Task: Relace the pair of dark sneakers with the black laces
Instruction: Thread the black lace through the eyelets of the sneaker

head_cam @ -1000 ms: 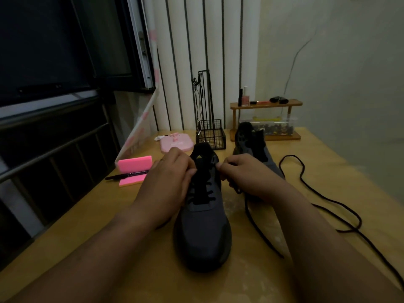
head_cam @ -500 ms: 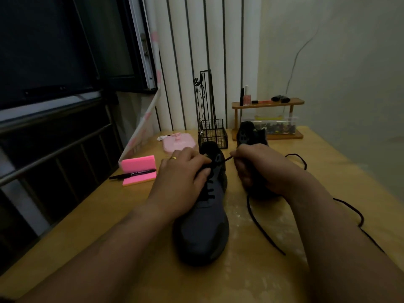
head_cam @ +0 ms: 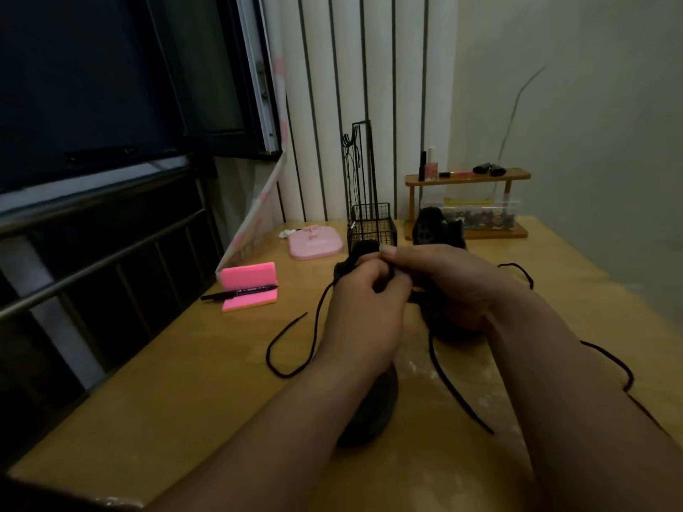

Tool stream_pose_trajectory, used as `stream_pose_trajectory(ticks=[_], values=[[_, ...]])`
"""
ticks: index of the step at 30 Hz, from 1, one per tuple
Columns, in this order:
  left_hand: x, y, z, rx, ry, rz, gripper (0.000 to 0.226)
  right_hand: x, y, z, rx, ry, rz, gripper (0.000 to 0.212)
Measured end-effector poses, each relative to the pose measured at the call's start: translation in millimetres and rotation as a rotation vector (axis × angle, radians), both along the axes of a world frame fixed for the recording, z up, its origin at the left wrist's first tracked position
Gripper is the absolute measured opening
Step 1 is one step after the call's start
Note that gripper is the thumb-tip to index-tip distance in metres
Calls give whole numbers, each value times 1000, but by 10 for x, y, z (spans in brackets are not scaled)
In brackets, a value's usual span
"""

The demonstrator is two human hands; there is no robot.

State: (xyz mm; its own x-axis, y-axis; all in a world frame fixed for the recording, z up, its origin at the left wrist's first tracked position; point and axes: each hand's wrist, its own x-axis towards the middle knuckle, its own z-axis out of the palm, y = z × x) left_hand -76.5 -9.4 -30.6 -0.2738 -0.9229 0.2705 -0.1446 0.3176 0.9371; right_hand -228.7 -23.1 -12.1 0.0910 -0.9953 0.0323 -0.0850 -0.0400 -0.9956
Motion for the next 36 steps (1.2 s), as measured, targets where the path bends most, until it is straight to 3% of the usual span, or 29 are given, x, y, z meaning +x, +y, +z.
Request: stream_pose_trajectory(ticks=[4,8,10,12,14,16,19,24,27,29,30,32,33,36], values=[[235,-105,196,101,51,-116,26,-96,-10,-25,2,28,-133,29],[492,-339,337,32,-40,-102,37,-132,-11,-13,-93,543,-370,27],[541,-404,393,39,-36,-137,35,-28,-3,21,-302,652,-482,29],[542,-447,431,8,-124,-169,37,106,20,72,-459,521,-384,28],[524,-497,445,-57,-227,-171,36,218,39,91,-435,384,-190,30],[535,-550,479,-94,-270,-147,34,252,70,84,-414,436,-123,29],[654,-670,514,-103,-316,-119,34,137,33,41,-408,465,-206,29],[853,-867,372,-7,-151,-61,41,-29,-59,28,-304,103,-423,26],[786,-854,318,-94,-187,-33,43,83,-43,-1,-416,399,-510,21],[688,-805,340,-184,-226,-90,35,239,1,15,-540,597,-451,38],[641,-797,355,-220,-239,-122,32,304,6,14,-559,622,-390,41],[581,-805,388,-262,-246,-141,30,368,-12,-15,-551,617,-320,24],[579,-827,394,-268,-238,-142,31,366,-14,-18,-553,611,-335,14],[648,-957,317,-211,-200,-152,28,251,-40,-10,-566,570,-495,18]])
